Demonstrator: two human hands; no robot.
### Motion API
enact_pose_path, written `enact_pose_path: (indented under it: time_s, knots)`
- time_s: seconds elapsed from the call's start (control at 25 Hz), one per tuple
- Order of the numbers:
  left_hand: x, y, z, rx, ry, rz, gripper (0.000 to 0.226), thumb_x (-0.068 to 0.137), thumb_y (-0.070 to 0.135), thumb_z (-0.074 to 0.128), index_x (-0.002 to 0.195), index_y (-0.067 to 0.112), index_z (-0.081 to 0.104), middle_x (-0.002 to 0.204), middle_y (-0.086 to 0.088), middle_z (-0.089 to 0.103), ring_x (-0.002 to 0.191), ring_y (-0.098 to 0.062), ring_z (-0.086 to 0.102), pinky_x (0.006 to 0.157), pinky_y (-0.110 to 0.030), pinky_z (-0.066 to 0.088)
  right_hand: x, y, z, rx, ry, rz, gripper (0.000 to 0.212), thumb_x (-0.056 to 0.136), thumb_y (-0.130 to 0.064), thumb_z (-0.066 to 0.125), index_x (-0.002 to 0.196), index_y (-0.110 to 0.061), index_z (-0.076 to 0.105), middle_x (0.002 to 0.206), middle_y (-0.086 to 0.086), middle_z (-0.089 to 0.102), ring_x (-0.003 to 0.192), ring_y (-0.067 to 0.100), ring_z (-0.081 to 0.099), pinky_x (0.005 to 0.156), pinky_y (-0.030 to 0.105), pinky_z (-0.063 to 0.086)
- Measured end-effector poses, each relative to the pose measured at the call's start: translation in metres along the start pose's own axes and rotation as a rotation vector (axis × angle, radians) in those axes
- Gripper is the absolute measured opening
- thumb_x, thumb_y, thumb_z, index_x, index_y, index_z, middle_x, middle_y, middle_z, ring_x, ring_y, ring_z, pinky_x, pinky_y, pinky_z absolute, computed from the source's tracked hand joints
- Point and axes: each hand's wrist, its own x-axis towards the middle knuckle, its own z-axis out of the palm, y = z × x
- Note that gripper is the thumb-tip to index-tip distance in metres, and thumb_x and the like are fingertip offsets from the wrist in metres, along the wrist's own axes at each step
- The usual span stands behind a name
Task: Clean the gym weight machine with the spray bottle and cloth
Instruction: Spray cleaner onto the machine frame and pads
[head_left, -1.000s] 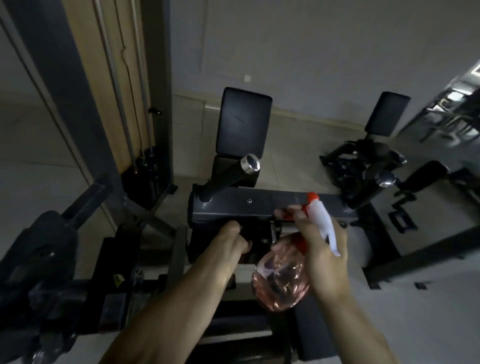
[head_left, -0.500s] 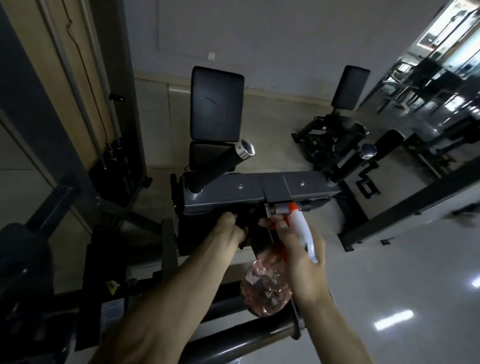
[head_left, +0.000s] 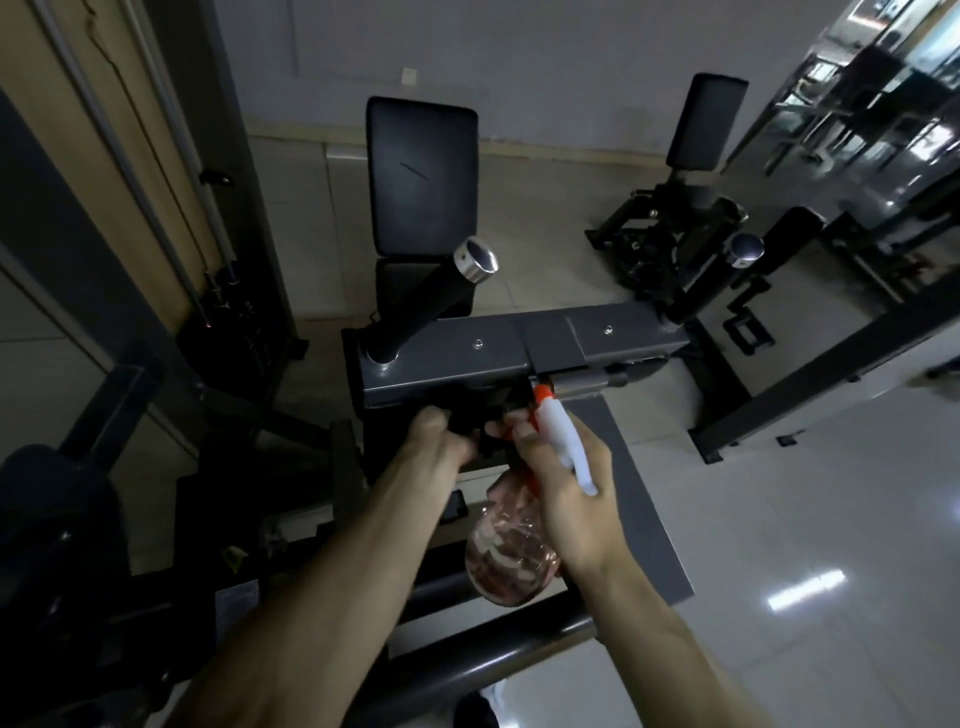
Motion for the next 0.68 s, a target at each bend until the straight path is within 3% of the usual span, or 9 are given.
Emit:
enact_pose_path:
  time_s: [0.08, 0.16, 0.2, 0.28, 0.36, 0.48, 0.56, 0.68]
  knots:
    - [-0.005, 0.003, 0.005, -0.02, 0.02, -0.045, 0.024, 0.103, 0.01, 0.046, 0.084, 0.002, 0.058, 0.085, -0.016, 0.062, 0.075, -0.028, 0.059, 0.067, -0.039, 0.049, 0.006, -0.002, 0.001, -0.013, -0.019, -0.008, 0.017, 0.104, -0.012, 0.058, 0.103, -0.001, 0.071, 0.1, 0.013, 0.076, 0.096, 0.028, 0.073, 0.082, 0.039, 0.06]
    - [-0.003, 0.031, -0.015, -0.082, 0.074, 0.005, 0.015, 0.099, 0.001, 0.051, 0.104, -0.003, 0.064, 0.1, -0.016, 0.068, 0.092, -0.029, 0.067, 0.078, -0.036, 0.055, 0.011, -0.005, 0.004, -0.008, -0.024, -0.006, 0.018, 0.104, -0.013, 0.058, 0.106, -0.003, 0.072, 0.102, 0.01, 0.077, 0.099, 0.025, 0.074, 0.088, 0.044, 0.06]
    - [-0.004, 0.043, -0.029, -0.116, 0.094, 0.058, 0.022, 0.097, -0.001, 0.052, 0.116, -0.003, 0.064, 0.11, -0.017, 0.07, 0.101, -0.029, 0.069, 0.082, -0.035, 0.058, 0.014, -0.005, 0.006, -0.003, -0.03, 0.002, 0.018, 0.104, -0.013, 0.058, 0.106, -0.004, 0.073, 0.102, 0.01, 0.077, 0.099, 0.025, 0.074, 0.088, 0.048, 0.06]
    - [-0.002, 0.057, -0.048, -0.112, 0.181, 0.151, 0.03, 0.098, 0.001, 0.052, 0.126, 0.001, 0.063, 0.122, -0.015, 0.069, 0.11, -0.029, 0.069, 0.072, -0.03, 0.06, 0.016, -0.004, 0.01, -0.003, -0.043, 0.024, 0.018, 0.105, -0.016, 0.058, 0.103, -0.007, 0.074, 0.101, 0.008, 0.078, 0.093, 0.027, 0.075, 0.084, 0.054, 0.061]
    - [0.002, 0.048, -0.049, -0.093, 0.104, 0.183, 0.021, 0.101, 0.007, 0.049, 0.112, 0.006, 0.067, 0.11, -0.008, 0.071, 0.093, -0.022, 0.069, 0.056, -0.025, 0.055, 0.016, -0.001, 0.012, -0.009, -0.058, 0.028, 0.018, 0.105, -0.018, 0.058, 0.103, -0.01, 0.074, 0.102, 0.005, 0.078, 0.093, 0.025, 0.075, 0.085, 0.049, 0.061]
    - [-0.009, 0.015, -0.017, -0.017, -0.037, 0.096, 0.03, 0.105, 0.014, 0.04, 0.086, 0.006, 0.062, 0.079, -0.013, 0.07, 0.068, -0.026, 0.061, 0.054, -0.034, 0.049, 0.016, 0.0, 0.017, -0.039, -0.085, 0.026, 0.018, 0.104, -0.018, 0.059, 0.107, -0.009, 0.075, 0.104, 0.005, 0.078, 0.1, 0.02, 0.075, 0.089, 0.037, 0.06]
    - [-0.023, 0.014, -0.012, 0.025, -0.044, 0.066, 0.031, 0.104, 0.013, 0.043, 0.08, 0.002, 0.058, 0.057, -0.016, 0.066, 0.058, -0.028, 0.059, 0.05, -0.035, 0.047, 0.019, -0.004, 0.024, -0.043, -0.104, 0.034, 0.019, 0.104, -0.02, 0.06, 0.107, -0.009, 0.075, 0.102, 0.006, 0.078, 0.092, 0.028, 0.075, 0.081, 0.045, 0.062]
    - [-0.025, 0.051, -0.048, -0.004, 0.108, 0.213, 0.023, 0.103, 0.008, 0.049, 0.08, 0.007, 0.054, 0.07, -0.012, 0.058, 0.063, -0.022, 0.05, 0.048, -0.029, 0.046, 0.022, -0.009, 0.032, -0.071, -0.124, 0.044, 0.017, 0.105, -0.02, 0.059, 0.103, -0.015, 0.075, 0.102, 0.004, 0.079, 0.075, 0.044, 0.072, 0.074, 0.06, 0.059]
